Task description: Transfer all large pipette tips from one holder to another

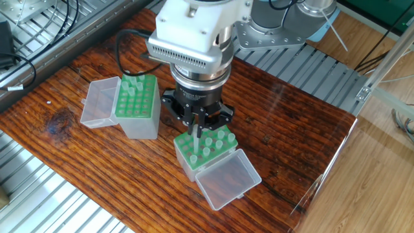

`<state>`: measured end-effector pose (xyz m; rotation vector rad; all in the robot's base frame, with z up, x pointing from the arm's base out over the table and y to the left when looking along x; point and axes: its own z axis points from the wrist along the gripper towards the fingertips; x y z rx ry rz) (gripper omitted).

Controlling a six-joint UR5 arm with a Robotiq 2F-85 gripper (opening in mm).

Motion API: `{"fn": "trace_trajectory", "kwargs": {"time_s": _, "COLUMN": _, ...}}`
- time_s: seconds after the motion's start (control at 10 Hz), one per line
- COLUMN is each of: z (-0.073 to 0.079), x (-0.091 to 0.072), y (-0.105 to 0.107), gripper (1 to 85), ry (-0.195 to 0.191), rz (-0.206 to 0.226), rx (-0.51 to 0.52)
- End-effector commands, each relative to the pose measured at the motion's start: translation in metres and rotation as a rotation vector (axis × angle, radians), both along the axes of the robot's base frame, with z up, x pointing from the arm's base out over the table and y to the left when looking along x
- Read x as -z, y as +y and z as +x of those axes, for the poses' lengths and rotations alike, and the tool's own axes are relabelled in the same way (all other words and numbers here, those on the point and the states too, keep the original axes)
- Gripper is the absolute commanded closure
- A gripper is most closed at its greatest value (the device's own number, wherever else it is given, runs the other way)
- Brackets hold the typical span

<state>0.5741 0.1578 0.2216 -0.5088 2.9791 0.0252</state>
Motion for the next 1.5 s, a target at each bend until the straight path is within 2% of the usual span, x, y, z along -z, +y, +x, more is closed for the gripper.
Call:
{"fn": "trace_trajectory", "kwargs": {"time_s": 0.0, "z": 0.0, "x": 0.002, "y": 0.006, "gripper": 67.0, "ry": 0.004, "rz": 0.023, "rx": -0.022}}
{"fn": "trace_trajectory", "kwargs": {"time_s": 0.5, "z": -0.006, "x": -0.012, "y": 0.003, "gripper": 56.3, "ry": 0.012, "rz": 0.044, "rx": -0.062}}
{"fn": "trace_trajectory", "kwargs": {"time_s": 0.8, "z": -0.012, "x": -0.022, "y": -0.005, "gripper": 56.3, "ry": 0.024, "rz": 0.044, "rx": -0.073}}
{"fn": "trace_trajectory", "kwargs": {"time_s": 0.9, "z": -0.012, "x": -0.02, "y": -0.01, "gripper": 56.3, "ry": 0.026, "rz": 0.028, "rx": -0.073}}
{"fn": "trace_trajectory", "kwargs": {"time_s": 1.2, "z": -0.008, "x": -0.021, "y": -0.008, "gripper": 56.3, "ry": 0.022, "rz": 0.045, "rx": -0.072}}
{"fn": "trace_trajectory", "kwargs": {"time_s": 1.3, "z": -0.006, "x": -0.02, "y": -0.013, "gripper": 57.3, "ry": 0.018, "rz": 0.024, "rx": -0.067}}
{"fn": "trace_trajectory", "kwargs": {"time_s": 1.4, "z": -0.004, "x": -0.02, "y": -0.012, "gripper": 58.0, "ry": 0.017, "rz": 0.029, "rx": -0.053}}
